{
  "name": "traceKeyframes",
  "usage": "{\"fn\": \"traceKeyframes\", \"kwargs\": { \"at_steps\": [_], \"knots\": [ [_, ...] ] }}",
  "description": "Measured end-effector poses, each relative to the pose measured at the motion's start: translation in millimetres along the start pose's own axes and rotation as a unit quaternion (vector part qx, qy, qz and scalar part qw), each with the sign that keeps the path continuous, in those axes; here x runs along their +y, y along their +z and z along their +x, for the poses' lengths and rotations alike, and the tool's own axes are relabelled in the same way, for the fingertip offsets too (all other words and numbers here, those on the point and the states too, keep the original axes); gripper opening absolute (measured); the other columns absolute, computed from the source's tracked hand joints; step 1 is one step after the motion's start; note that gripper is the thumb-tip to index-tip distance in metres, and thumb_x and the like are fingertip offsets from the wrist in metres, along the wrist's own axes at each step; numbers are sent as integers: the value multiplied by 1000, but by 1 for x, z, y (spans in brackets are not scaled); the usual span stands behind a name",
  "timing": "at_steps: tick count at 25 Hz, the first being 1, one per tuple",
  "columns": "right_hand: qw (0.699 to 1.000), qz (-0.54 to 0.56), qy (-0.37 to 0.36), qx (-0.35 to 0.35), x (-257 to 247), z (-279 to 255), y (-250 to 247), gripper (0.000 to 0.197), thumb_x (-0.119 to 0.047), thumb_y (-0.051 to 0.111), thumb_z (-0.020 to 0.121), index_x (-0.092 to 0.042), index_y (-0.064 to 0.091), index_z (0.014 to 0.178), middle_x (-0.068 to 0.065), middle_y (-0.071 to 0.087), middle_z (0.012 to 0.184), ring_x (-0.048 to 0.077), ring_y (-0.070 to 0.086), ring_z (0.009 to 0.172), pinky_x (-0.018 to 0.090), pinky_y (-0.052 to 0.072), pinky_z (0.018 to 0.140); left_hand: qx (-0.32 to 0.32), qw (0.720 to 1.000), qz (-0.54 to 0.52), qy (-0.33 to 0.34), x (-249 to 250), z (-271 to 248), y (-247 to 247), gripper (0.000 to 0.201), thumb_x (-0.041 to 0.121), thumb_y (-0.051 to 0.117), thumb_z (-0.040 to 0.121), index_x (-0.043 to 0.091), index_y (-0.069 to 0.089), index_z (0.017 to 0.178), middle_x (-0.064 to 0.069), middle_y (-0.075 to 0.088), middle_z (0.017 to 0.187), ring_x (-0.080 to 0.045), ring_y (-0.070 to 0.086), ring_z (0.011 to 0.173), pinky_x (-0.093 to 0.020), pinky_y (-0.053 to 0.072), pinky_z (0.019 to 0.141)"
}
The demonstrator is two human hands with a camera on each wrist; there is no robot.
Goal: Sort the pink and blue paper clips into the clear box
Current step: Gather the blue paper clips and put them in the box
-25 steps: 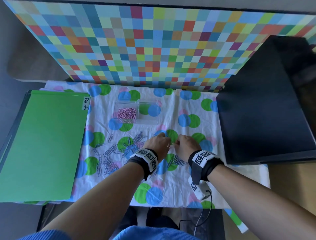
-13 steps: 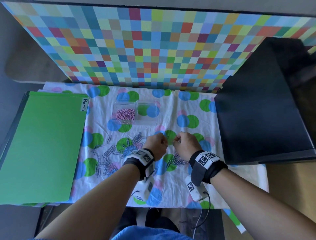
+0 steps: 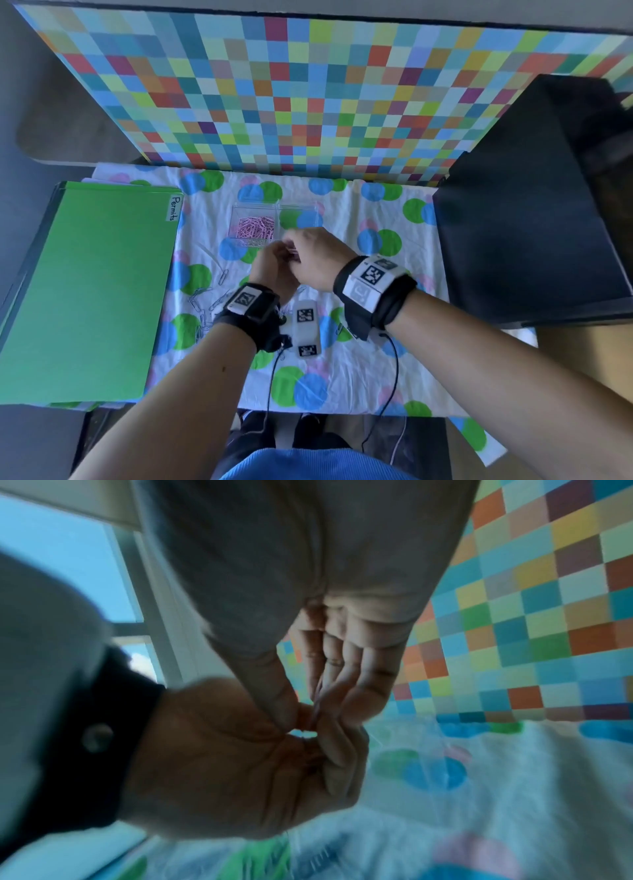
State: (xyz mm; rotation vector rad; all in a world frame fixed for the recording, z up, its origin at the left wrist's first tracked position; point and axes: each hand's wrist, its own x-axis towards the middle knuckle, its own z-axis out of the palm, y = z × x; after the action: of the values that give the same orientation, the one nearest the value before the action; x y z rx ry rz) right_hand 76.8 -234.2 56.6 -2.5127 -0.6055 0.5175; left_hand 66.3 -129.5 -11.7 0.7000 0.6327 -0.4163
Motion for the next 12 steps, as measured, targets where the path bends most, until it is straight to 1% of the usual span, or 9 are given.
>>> {"fn": "traceKeyframes", "kwargs": {
  "at_steps": [1,3,5,6,7,9,10,11,12],
  "knots": [
    [999,48,-3,13,-4,2,-7,30,-8,55,84,-6,58,114,13,66,103,27,63,92,37,52,83,11,1000,-5,2,9,3,-1,26,13,33,91,7,57,80,-8,59,73,-19,58,68,-30,48,65],
    [985,155,24,72,0,1,-21,38,-10,56,88,-11,55,126,8,65,113,17,63,94,25,50,86,56,998,3,-3,34,8,-5,26,9,34,89,9,50,68,-4,56,57,-15,54,49,-21,44,48],
    [965,202,73,148,17,-8,-29,36,-10,54,89,-14,56,125,3,65,116,6,61,89,8,45,77,109,993,42,14,64,14,-10,27,8,34,88,10,46,64,-4,51,50,-15,49,40,-15,39,41],
    [959,204,99,168,30,-15,-28,34,-10,54,89,-15,58,122,2,65,116,0,59,84,1,42,72,130,988,76,30,76,17,-12,29,8,34,90,9,46,64,-3,50,49,-14,48,39,-14,38,40],
    [956,200,123,174,43,-24,-25,31,-10,54,89,-14,60,119,1,65,114,-3,57,81,-2,40,69,154,980,117,43,87,21,-13,30,8,33,92,9,46,65,-3,49,47,-14,48,38,-14,37,39],
    [952,198,167,162,67,-44,-13,25,-11,55,89,-13,63,113,2,66,112,3,61,86,2,42,74,185,960,197,66,100,29,-9,29,7,35,93,8,47,66,-4,49,46,-14,49,36,-15,40,38],
    [949,198,187,157,78,-55,-5,23,-12,56,88,-14,63,110,2,67,110,9,63,92,11,46,80,191,951,234,70,104,36,-10,27,6,38,92,7,48,66,-6,50,48,-14,50,36,-17,42,38],
    [946,196,208,154,87,-66,2,22,-12,57,87,-16,64,108,1,68,107,12,65,96,18,47,84,194,938,279,72,105,39,-8,25,6,42,90,7,50,67,-7,52,52,-15,52,36,-20,46,40],
    [943,193,226,153,94,-76,9,22,-12,57,86,-17,64,107,0,68,103,13,65,96,20,47,84,195,914,346,80,104,45,-8,22,8,46,88,7,53,67,-9,55,58,-17,57,40,-25,50,46]
  ]
}}
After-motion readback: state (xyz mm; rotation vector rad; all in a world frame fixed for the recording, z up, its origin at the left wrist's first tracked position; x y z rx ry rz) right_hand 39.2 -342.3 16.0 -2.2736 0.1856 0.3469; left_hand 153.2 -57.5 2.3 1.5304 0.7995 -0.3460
